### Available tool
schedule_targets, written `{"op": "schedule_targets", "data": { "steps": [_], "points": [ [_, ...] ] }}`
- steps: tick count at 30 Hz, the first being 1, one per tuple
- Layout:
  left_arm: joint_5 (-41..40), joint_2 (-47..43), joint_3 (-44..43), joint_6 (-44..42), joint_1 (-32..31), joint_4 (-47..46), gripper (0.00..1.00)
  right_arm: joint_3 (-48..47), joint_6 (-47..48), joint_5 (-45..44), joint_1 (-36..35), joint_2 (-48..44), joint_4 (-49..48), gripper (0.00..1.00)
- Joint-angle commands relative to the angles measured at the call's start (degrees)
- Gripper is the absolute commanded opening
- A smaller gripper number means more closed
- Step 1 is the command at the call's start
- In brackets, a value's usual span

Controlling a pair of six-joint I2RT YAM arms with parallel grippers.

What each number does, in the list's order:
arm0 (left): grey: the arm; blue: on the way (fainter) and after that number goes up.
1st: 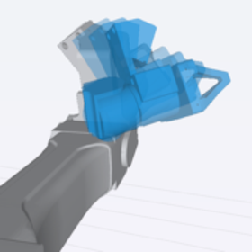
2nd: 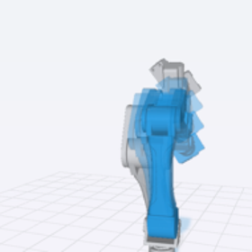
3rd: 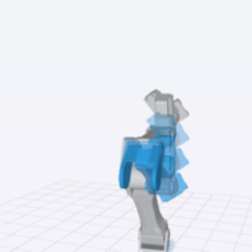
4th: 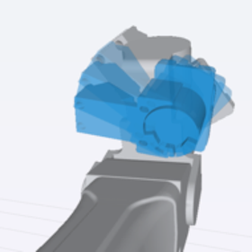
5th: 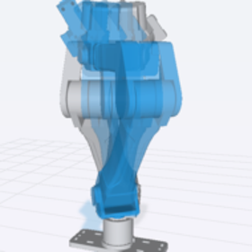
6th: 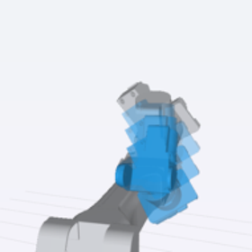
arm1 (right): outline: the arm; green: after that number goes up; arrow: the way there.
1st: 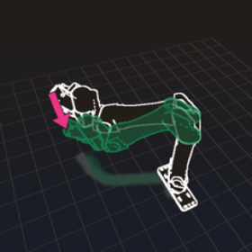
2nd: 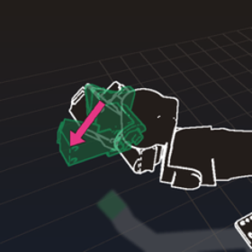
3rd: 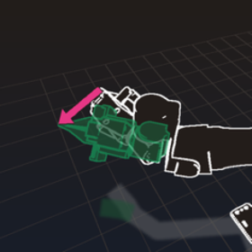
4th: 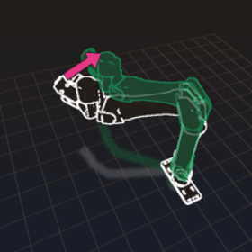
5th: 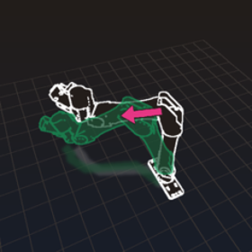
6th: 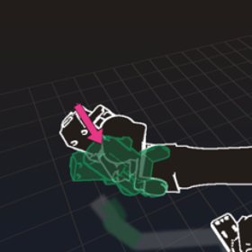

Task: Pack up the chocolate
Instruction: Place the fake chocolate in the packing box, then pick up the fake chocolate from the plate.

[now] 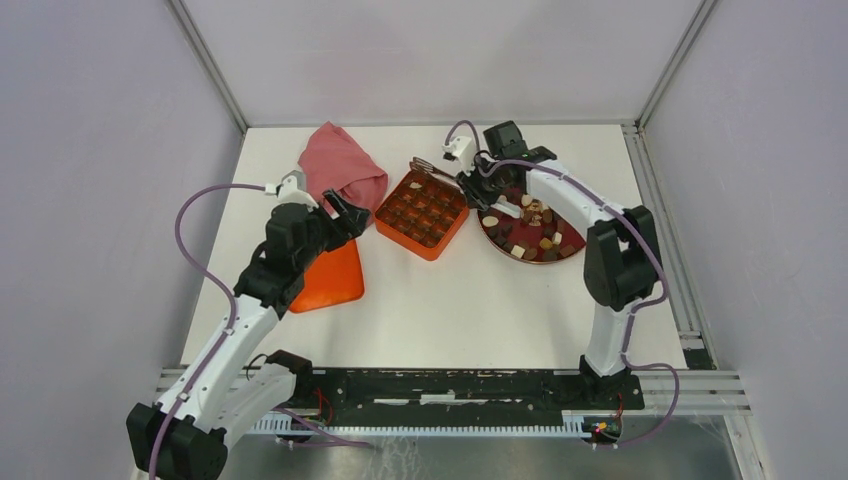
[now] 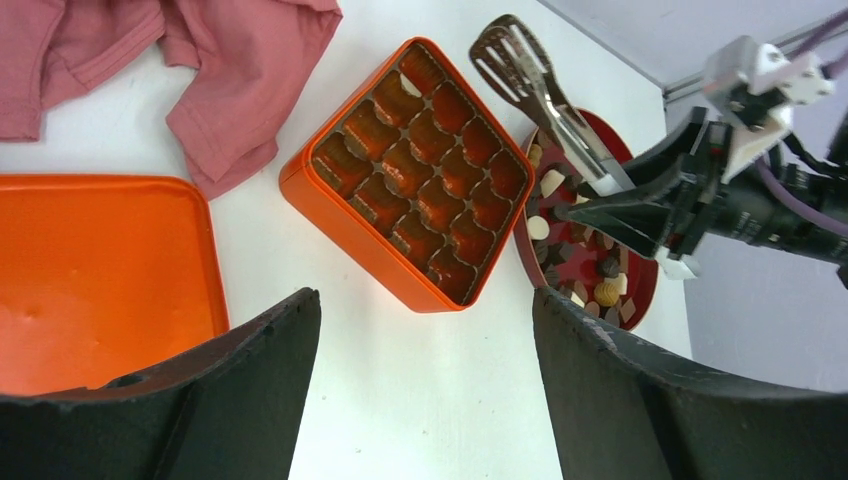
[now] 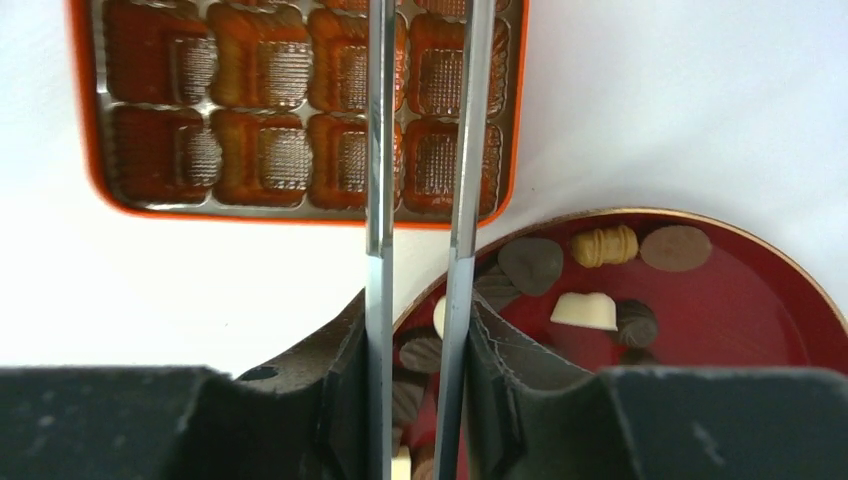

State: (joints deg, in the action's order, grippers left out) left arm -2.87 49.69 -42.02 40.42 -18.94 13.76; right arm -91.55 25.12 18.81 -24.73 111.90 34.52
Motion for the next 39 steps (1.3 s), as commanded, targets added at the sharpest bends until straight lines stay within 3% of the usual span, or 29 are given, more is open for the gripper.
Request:
{"op": "schedule_targets", "data": {
  "steps": [1,10,20,39],
  "points": [
    [1.2,-1.4,-0.5,2.5,0.1,-4.0,0.83,3.3,-0.6,4.6,1.9,-10.4,-1.5,0.37],
    [5.5,-0.8,0.9,4.1,0.0,-9.2,0.83,19.6,1.7,8.2,14.8,-23.6,0.6,0.37],
    [9.6,4.8,0.4,5.0,0.0,-13.6,0.83,31.4,9.8,3.4,25.2,-30.9,5.6,0.37],
    [9.2,2.5,3.9,7.0,0.0,-15.7,0.82,33.3,13.7,-0.8,31.3,-27.7,8.7,0.39]
  ]
}}
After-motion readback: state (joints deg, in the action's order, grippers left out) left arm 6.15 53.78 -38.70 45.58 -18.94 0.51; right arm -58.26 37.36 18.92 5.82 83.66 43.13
